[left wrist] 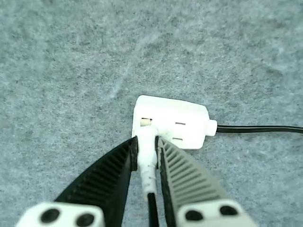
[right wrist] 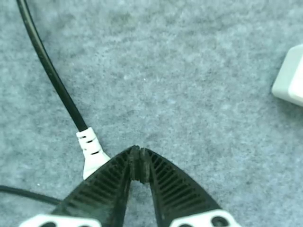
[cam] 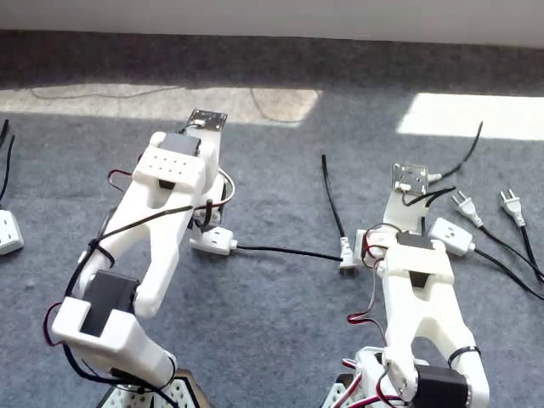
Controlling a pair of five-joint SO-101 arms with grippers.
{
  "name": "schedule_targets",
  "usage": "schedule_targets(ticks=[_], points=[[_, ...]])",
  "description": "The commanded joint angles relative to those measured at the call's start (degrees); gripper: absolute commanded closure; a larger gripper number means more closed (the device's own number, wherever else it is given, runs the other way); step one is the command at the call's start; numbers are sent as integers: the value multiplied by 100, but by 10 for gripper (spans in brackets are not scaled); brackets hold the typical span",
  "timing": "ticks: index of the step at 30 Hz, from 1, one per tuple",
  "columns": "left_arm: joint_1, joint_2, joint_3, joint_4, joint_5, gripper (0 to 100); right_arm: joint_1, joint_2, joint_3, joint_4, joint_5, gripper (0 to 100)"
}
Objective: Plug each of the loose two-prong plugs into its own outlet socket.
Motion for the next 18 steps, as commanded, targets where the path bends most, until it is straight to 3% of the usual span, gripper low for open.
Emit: schedule_targets(ticks=[1, 13, 18], points=[[101, 57, 576, -475, 26, 994, 66, -84, -13, -75, -70, 992], [101, 356, 655, -677, -70, 991, 75, -84, -13, -75, -70, 992], [48, 989, -110, -387, -510, 854, 75, -84, -13, -75, -70, 992]])
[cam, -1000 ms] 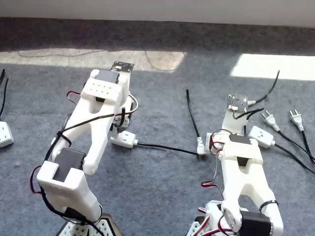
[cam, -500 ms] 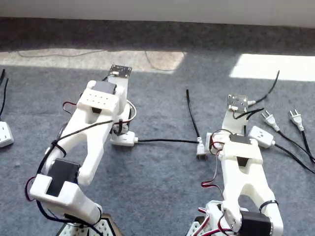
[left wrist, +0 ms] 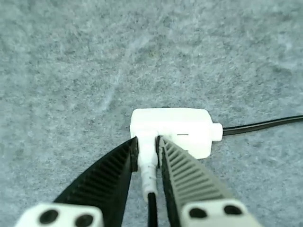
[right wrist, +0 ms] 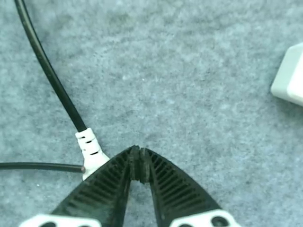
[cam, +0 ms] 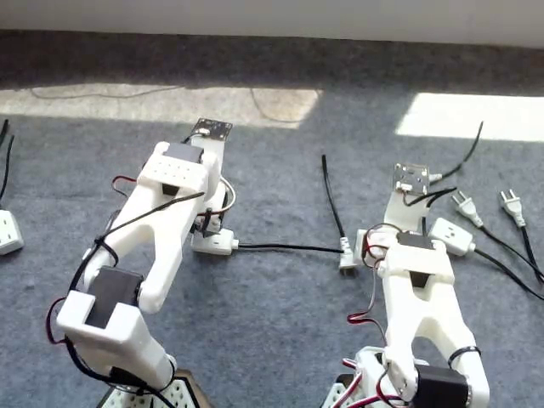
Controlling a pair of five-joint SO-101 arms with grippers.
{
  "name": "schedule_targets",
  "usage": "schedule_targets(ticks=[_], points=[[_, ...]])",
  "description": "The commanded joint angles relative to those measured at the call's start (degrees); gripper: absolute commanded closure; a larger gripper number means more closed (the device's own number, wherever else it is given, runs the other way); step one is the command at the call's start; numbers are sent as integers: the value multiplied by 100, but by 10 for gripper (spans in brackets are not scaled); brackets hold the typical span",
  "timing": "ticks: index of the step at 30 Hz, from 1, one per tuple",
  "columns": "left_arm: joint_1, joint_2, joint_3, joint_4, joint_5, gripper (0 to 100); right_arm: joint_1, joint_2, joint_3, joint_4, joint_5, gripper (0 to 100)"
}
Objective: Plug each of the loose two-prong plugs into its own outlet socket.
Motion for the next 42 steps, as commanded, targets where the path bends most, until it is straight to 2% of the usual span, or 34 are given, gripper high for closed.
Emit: schedule_targets(ticks=[1, 4, 11, 16, 20, 24, 27, 34, 37, 42], points=[[-22, 514, -743, 352, -176, 841, 57, -84, -13, -66, -53, 992], [-145, 505, -1560, 879, -176, 830, 57, -84, -13, -66, -53, 992], [-145, 505, -4242, 2743, -176, 749, 31, -84, -31, -57, -26, 988], [-277, 400, -5604, 2769, -176, 729, 22, -84, -66, -22, -26, 976], [-497, 198, -6809, 2769, -149, 729, 22, -92, -303, -22, -44, 862], [-1191, 207, -7776, 2760, -132, 730, -40, -92, -629, -13, -9, 792], [-1851, 338, -7881, 2760, 114, 729, -470, -92, -1007, 127, 369, 791], [-2826, 1262, -7864, 2769, 176, 730, -2176, -22, -3002, 1279, 1363, 790], [-3073, 1833, -7864, 2769, 176, 730, -3073, -22, -3433, 1622, 2171, 789], [-3354, 2686, -7899, 2769, 167, 729, -4286, -13, -3204, 1824, 3745, 789]])
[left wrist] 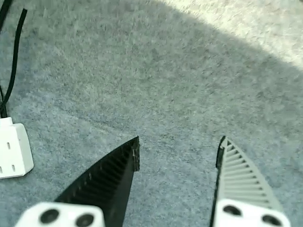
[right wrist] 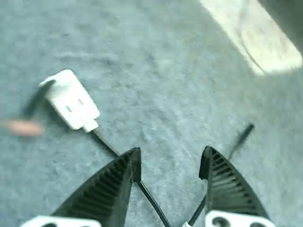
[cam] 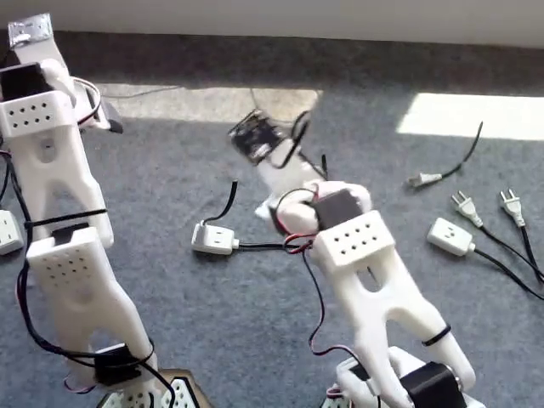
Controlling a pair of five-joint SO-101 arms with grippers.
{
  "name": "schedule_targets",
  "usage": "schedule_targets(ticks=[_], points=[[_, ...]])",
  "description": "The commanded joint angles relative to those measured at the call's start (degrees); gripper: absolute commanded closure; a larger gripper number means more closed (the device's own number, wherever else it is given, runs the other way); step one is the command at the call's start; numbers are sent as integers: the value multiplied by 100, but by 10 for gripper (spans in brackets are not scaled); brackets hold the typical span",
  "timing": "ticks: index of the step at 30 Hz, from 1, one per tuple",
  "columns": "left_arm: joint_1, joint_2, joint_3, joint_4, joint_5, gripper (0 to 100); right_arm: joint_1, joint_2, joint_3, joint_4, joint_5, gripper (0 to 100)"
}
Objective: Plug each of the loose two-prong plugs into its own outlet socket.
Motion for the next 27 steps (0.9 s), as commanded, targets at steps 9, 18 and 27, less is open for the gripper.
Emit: schedule_targets(ticks=[9, 18, 27], points=[[-295, 1077, -198, 18, -9, 727, -1516, -4, 725, -224, 1512, 789], [-312, 1323, -198, 18, -9, 727, -1552, 1789, 505, -1402, 1468, 789], [-321, 1578, -189, -149, -18, 727, -1666, 3433, -1042, -1385, 1451, 789]])
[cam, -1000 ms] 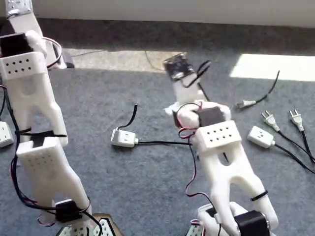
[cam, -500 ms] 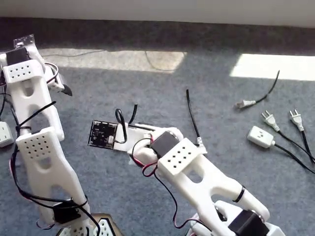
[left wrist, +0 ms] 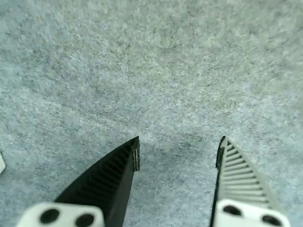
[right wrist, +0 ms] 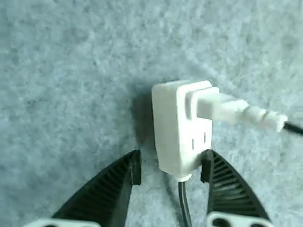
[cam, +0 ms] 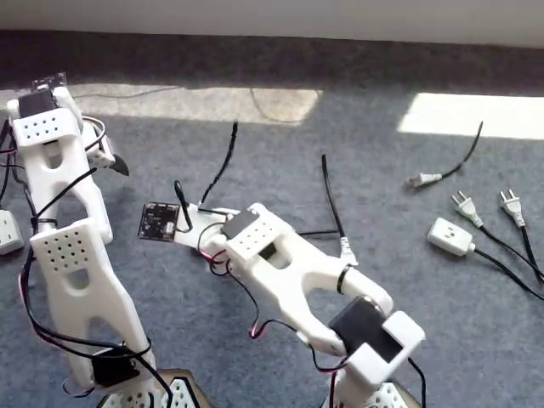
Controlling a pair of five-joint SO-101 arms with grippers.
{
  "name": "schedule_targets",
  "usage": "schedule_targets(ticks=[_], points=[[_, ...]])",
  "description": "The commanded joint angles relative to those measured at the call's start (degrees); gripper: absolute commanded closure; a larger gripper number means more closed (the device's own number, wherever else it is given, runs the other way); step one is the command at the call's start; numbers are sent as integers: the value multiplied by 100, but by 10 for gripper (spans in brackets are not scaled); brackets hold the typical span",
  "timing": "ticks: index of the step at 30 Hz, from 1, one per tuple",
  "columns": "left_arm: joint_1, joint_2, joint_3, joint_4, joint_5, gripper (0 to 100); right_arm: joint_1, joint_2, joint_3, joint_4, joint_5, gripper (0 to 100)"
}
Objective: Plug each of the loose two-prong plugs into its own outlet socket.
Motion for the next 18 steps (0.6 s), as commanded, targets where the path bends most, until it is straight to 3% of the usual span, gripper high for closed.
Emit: schedule_targets(ticks=[1, 10, 18], points=[[-40, 40, -189, -149, -18, 727, -198, 259, -541, -75, 18, 789], [-40, 303, -189, -264, -18, 727, -101, 1182, -1165, -84, -167, 797], [-40, 523, -198, -273, -18, 727, 286, 752, -1692, 101, -1125, 995]])
